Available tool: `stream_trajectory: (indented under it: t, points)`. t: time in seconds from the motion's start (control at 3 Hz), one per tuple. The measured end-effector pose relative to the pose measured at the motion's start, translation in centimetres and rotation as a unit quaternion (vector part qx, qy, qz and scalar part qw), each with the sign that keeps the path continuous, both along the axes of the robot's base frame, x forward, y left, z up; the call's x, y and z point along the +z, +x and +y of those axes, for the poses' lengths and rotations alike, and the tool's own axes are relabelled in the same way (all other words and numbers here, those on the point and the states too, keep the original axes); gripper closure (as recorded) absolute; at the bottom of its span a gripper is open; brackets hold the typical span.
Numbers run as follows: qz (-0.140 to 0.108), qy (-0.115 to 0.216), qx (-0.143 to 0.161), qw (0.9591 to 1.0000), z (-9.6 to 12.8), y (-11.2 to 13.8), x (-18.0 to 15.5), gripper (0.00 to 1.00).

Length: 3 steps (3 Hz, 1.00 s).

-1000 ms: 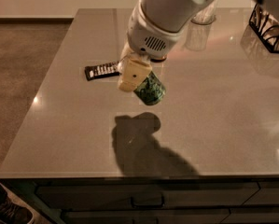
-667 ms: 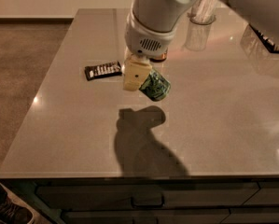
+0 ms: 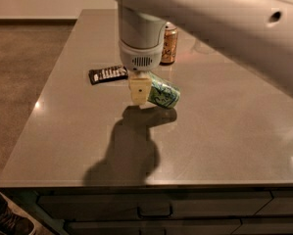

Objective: Knock green can over

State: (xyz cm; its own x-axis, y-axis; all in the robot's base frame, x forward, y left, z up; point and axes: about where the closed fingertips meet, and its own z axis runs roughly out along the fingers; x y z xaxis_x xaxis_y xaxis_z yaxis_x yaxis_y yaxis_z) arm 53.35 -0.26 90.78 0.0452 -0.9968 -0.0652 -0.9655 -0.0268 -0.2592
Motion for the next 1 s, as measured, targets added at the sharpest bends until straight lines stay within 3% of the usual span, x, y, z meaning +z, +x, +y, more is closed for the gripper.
stream_trajectory:
  t: [0.67,1.0]
  points:
    - [0.026,-0.044,0.012,0.9986,0.6,0.7,-3.1,0.05]
    - [0.045,-0.048,0.027,0.9975,0.9,0.6,-4.4,0.0]
